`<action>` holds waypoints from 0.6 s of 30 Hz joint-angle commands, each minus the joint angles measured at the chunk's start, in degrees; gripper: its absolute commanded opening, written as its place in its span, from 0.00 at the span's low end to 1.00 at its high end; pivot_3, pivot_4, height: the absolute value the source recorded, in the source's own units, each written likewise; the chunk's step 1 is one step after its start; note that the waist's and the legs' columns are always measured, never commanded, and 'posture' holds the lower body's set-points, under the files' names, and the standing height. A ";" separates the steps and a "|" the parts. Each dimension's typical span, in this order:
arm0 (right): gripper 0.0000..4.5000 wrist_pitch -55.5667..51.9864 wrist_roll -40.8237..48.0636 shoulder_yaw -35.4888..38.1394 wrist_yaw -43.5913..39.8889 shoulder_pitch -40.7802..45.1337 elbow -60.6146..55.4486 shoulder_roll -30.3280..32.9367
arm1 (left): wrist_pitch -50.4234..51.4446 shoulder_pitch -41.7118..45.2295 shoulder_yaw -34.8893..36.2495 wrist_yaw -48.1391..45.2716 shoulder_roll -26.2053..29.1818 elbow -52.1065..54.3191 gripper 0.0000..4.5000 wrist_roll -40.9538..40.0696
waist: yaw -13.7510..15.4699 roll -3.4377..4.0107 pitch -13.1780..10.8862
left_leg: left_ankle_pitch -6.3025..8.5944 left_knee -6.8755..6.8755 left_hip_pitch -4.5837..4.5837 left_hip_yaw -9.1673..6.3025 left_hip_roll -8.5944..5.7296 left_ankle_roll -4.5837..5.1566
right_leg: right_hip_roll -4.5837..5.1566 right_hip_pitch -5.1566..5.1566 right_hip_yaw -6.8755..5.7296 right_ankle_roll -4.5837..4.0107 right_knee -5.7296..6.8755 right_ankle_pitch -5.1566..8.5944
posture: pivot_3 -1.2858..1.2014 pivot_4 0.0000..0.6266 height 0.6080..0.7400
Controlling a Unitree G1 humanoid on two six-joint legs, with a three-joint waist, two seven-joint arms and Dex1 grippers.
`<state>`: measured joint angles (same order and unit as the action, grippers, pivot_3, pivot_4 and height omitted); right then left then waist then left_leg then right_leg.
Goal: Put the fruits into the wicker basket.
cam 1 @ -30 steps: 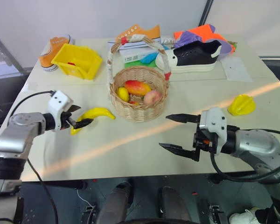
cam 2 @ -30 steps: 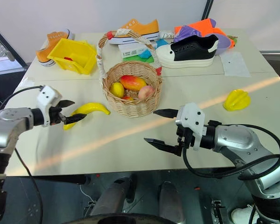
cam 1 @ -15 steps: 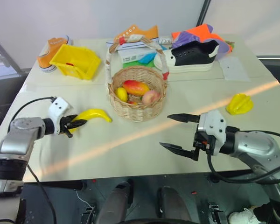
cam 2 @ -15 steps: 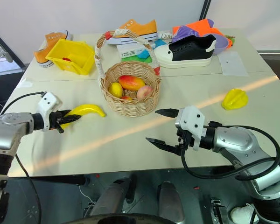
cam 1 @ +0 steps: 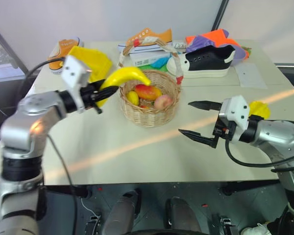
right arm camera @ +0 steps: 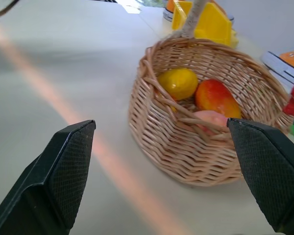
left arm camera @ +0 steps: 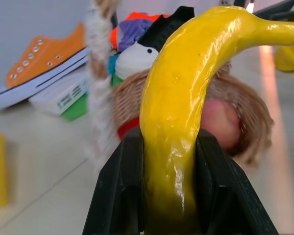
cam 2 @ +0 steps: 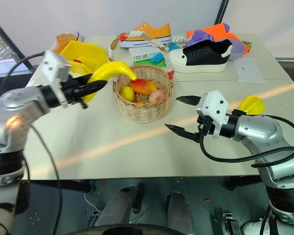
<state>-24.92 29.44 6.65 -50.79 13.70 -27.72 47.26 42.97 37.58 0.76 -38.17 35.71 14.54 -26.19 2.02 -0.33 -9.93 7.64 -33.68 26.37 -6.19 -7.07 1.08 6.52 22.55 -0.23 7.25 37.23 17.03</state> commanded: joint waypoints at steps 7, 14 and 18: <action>1.00 0.41 -1.16 5.22 1.92 -3.07 -1.52 1.31 | -5.81 10.10 -10.74 2.37 -6.36 -11.46 0.16 11.33 | 0.14 -0.03 -0.02 | -0.07 0.04 0.04 -0.01 0.00 0.10 | -0.01 0.09 0.01 0.04 0.15 -0.02 | 0.52 0.24 1.00; 1.00 -0.81 -3.80 12.38 5.80 -8.30 2.24 2.03 | -11.35 10.35 -6.87 2.02 -9.56 -12.42 0.83 10.71 | 0.12 -0.05 -0.04 | 0.00 -0.14 0.04 -0.01 -0.02 0.03 | 0.00 0.00 0.00 0.03 0.12 -0.02 | 0.52 0.24 1.00; 1.00 -6.25 -1.92 18.95 10.02 -9.37 8.48 0.70 | -14.00 8.90 -3.29 1.63 -9.87 -10.64 0.93 8.77 | 0.10 -0.05 -0.04 | 0.00 -0.17 0.03 0.00 -0.02 0.03 | 0.00 -0.01 0.01 0.03 0.12 -0.02 | 0.52 0.24 1.00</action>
<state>-29.05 26.32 21.60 -42.88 4.62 -20.82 48.33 31.15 46.67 -5.34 -36.17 25.69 1.26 -15.92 2.12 -0.38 -9.96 7.63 -33.85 26.40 -6.20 -7.09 1.12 6.51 22.53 -0.22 7.28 37.36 17.01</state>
